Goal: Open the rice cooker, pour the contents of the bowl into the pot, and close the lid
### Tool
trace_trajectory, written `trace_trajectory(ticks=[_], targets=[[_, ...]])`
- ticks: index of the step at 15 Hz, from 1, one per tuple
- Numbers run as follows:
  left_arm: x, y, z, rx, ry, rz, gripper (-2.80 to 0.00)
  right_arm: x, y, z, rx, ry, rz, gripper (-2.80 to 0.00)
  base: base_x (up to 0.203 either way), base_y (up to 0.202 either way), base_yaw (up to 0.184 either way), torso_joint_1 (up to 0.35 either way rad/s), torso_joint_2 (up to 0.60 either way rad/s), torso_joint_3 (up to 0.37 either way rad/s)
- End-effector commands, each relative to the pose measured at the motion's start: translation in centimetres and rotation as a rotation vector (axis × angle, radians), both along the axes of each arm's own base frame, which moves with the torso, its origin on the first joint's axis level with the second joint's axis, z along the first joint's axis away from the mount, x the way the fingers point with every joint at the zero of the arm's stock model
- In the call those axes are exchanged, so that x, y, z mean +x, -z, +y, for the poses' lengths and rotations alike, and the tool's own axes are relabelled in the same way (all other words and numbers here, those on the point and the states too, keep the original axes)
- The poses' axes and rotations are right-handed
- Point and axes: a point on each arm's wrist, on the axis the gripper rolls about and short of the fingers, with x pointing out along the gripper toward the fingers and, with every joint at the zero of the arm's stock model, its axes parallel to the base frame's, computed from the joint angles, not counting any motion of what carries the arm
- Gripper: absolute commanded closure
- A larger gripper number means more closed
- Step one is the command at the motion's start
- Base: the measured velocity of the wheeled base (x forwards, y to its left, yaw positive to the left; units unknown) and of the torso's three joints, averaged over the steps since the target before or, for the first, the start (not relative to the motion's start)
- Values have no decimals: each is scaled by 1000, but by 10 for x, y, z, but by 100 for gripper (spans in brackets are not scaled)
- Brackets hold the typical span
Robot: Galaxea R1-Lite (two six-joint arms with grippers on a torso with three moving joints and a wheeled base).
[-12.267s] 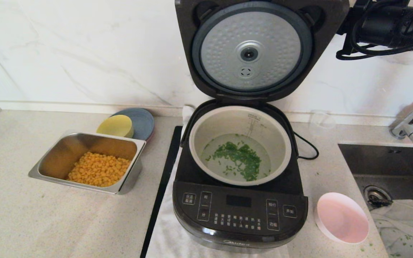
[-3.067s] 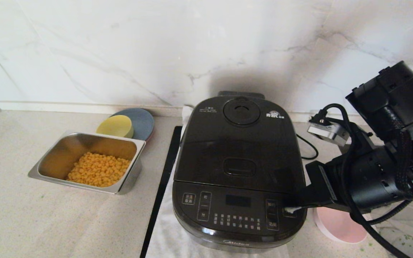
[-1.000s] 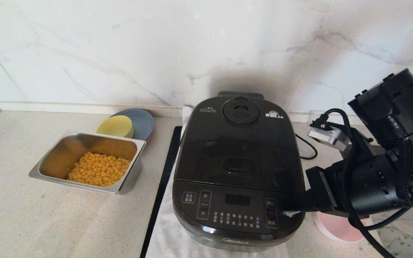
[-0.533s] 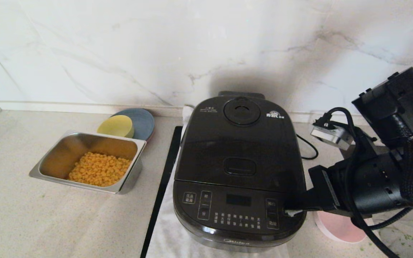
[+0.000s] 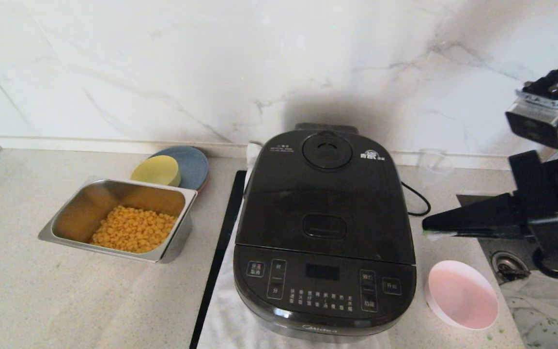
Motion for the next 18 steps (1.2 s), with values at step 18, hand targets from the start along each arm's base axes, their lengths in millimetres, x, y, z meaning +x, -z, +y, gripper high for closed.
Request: trace_trajectory(ticks=[18], targets=[[0, 0, 0, 0, -1, 0, 0, -289, 96, -127, -665, 1096, -669, 0, 0, 0, 0, 0, 0, 0]])
